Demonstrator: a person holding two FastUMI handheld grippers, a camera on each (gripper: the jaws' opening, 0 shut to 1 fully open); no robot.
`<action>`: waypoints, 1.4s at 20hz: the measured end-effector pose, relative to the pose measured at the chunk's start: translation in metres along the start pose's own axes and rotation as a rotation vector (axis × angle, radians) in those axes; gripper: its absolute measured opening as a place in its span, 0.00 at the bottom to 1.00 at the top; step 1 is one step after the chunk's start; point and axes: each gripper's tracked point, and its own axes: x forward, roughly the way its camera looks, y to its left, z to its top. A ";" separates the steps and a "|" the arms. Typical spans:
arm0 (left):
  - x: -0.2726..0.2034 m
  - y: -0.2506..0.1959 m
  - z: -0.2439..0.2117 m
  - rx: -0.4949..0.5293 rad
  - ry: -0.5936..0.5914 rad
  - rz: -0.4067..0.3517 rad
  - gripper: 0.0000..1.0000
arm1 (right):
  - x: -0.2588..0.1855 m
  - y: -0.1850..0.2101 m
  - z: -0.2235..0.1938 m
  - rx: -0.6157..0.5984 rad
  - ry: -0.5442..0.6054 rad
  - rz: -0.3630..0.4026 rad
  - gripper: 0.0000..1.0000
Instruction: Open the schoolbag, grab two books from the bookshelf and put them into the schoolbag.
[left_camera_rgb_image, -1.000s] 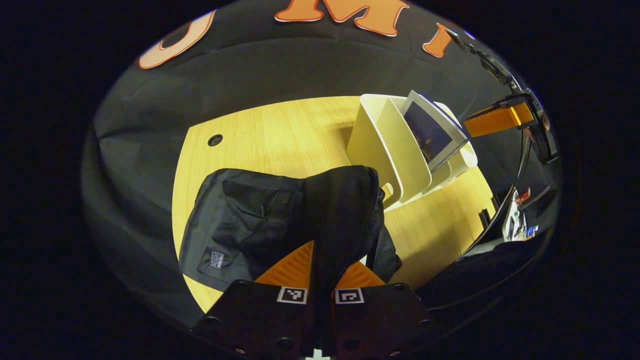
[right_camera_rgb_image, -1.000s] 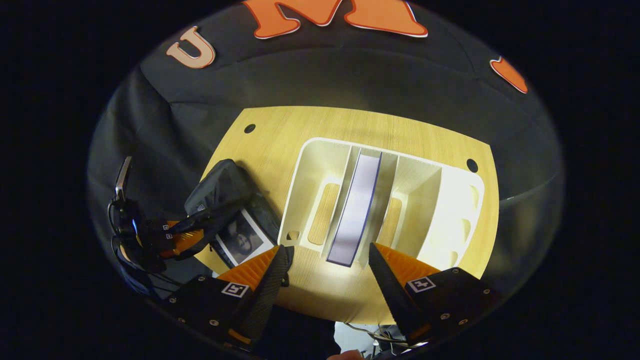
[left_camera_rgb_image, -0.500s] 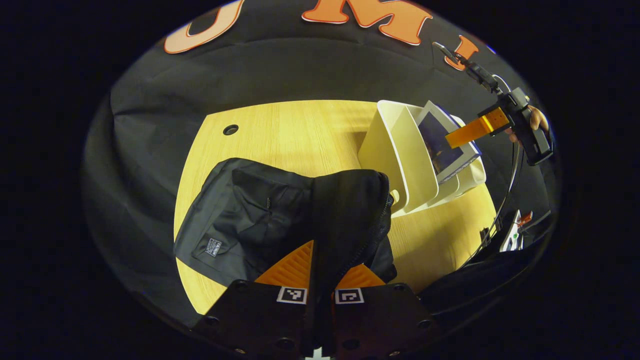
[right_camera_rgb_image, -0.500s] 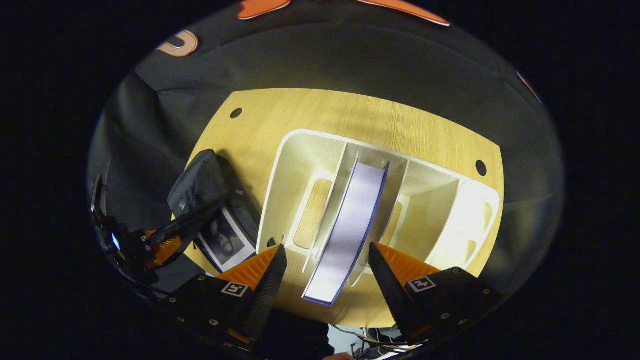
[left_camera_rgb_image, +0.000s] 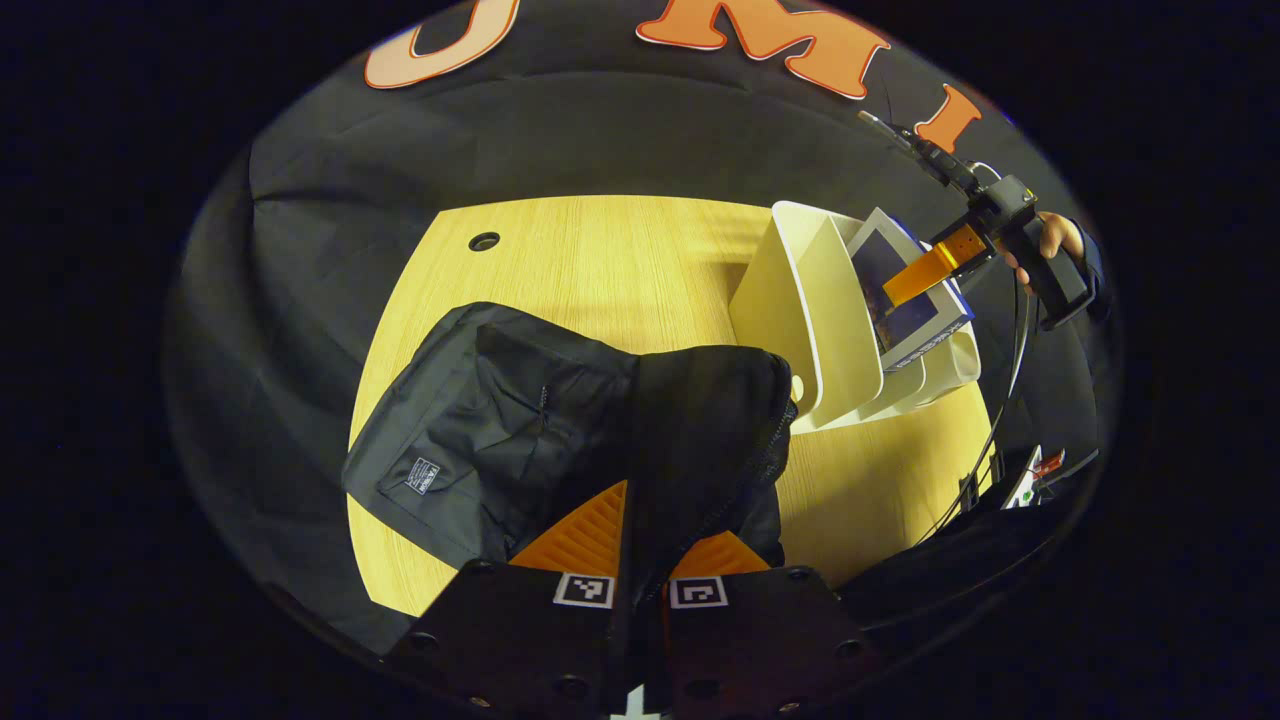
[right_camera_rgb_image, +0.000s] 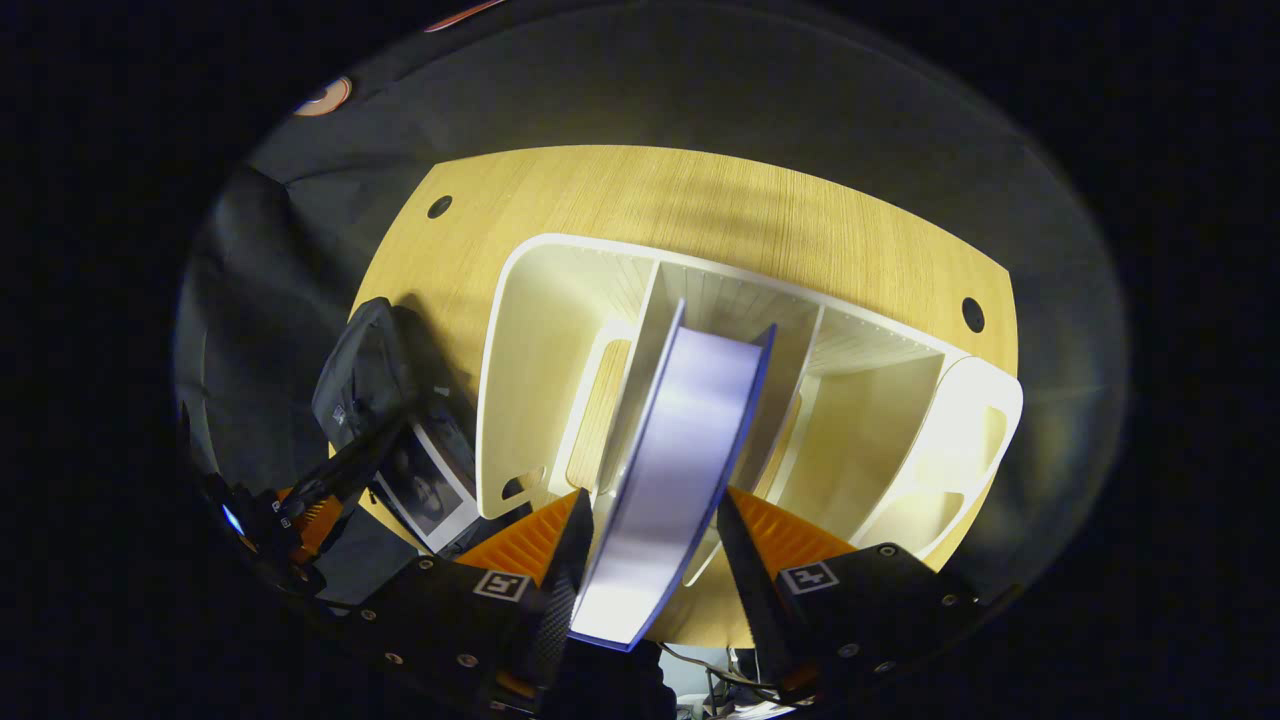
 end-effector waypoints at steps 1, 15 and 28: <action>0.000 0.000 0.000 -0.004 0.004 0.003 0.06 | 0.002 -0.001 -0.003 -0.001 0.011 -0.013 0.68; -0.006 0.007 0.014 0.098 0.007 -0.023 0.06 | -0.041 0.004 -0.046 0.173 -0.053 -0.009 0.37; -0.008 0.019 0.016 0.252 0.010 -0.153 0.06 | -0.078 0.034 -0.118 0.374 -0.111 -0.003 0.37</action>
